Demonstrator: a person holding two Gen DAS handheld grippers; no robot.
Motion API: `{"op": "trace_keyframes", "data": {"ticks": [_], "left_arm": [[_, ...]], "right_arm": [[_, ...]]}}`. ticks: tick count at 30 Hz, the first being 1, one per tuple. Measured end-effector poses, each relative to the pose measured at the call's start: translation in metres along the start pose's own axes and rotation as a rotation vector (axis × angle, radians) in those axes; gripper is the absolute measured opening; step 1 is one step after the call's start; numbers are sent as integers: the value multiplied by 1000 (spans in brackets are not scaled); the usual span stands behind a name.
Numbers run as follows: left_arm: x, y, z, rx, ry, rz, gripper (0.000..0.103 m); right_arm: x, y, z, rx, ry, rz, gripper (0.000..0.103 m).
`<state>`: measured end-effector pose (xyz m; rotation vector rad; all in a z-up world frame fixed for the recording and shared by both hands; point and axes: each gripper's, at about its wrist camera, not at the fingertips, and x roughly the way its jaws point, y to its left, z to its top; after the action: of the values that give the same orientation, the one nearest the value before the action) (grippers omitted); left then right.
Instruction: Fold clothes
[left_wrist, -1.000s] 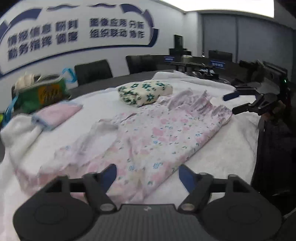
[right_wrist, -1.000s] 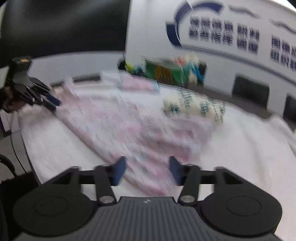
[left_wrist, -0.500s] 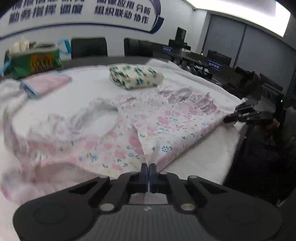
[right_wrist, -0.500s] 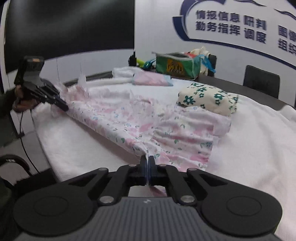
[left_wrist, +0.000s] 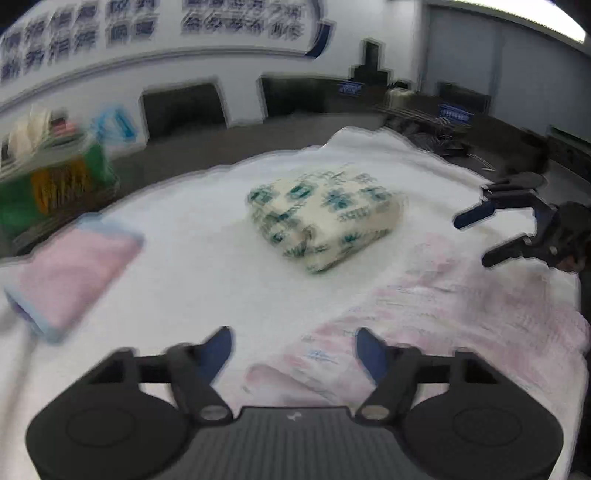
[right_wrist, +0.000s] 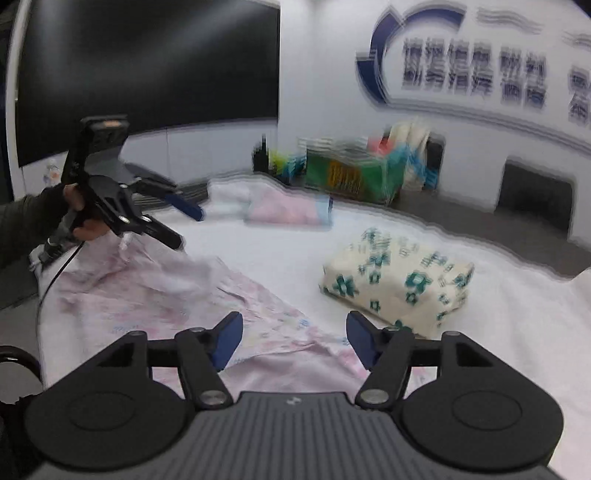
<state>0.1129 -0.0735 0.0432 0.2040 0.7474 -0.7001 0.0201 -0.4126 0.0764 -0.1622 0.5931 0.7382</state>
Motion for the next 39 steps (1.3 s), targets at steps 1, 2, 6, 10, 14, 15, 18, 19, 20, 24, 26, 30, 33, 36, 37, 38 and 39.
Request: {"op": "trace_keyframes", "data": {"ticks": [1,2,6,10,14,15,18,19,20,24,26,30,33,36,37,38,39], "left_arm": [[14,13,1,-37,26,-17,60],[23,22,0,-68,44,-31,60],[23,39,-17,-102,37,-149,58],[25,22,-19,3,69,-164,11],[5,10,-19,42,-4,-133,1],[-1,7,-18,47,-25,-137,0],[-42,-6,-19,63,-118,-138,0],[-60,-18,-26,97,-153,-132,0],[-78,-31,-32,131,-189,-126,0],[-123,-85,-85,221,-232,-147,1],[-120,-103,-119,229,-146,-152,3],[-138,-115,-156,240,-125,-190,7],[-155,-105,-146,161,-242,-251,36],[-132,-107,-127,133,-278,-192,41],[-120,-108,-123,123,-245,-191,39],[-105,-109,-121,120,-194,-184,21],[-92,-111,-121,122,-135,-149,6]], "right_arm": [[19,-15,7,23,53,12,63],[29,-25,7,24,86,21,63],[55,-49,-2,-7,201,61,62],[57,-38,-18,-92,245,71,4],[38,-21,-11,-164,192,12,0],[28,-12,-8,-186,158,-13,0],[-10,19,2,-269,62,-85,0],[-24,36,3,-317,42,-124,0],[-35,51,2,-359,36,-151,0],[-61,110,-38,-445,86,-208,0],[-68,135,-66,-450,135,-221,3],[-83,164,-108,-377,153,-141,7],[-104,171,-102,-302,-11,-91,15],[-95,166,-85,-263,-171,-120,44],[-84,156,-80,-207,-177,-112,42],[-73,146,-74,-148,-176,-99,41],[-62,141,-75,-116,-136,-83,33]]}}
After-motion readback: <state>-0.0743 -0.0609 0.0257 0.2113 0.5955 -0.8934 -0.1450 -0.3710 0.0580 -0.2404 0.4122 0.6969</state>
